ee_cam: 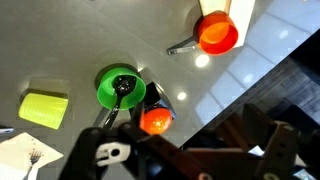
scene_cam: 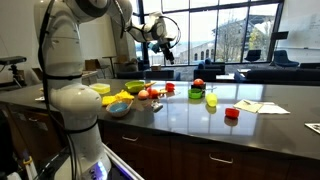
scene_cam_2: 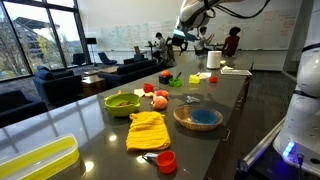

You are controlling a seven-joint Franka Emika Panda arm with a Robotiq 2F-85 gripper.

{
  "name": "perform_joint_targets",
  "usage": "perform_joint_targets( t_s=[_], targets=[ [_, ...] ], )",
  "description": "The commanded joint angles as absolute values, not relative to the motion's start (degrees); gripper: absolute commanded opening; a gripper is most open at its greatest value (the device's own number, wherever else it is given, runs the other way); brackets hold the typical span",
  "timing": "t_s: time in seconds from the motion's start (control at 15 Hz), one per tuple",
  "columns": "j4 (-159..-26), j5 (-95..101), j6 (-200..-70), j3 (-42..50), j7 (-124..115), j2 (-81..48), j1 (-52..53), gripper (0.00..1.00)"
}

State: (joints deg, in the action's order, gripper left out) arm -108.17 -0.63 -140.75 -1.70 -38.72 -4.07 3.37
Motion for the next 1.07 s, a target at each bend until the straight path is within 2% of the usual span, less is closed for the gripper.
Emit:
perform_joint_targets(
  t_s=[0.0,0.27,0.67,1.0],
  targets=[
    [-108.48,-0.49,-140.86,-1.68,-38.57,-3.82,3.74,1.00],
    [-106.50,11.64,-143.92,-0.21,-48.18,-6.29,4.31,1.00],
    [-90.87,23.97,-132.93,4.57,-68.32,-14.66,5.01,1.00],
    [-73.06,8.31,-113.23,2.47,-63.09,-23.62,2.49,1.00]
  ],
)
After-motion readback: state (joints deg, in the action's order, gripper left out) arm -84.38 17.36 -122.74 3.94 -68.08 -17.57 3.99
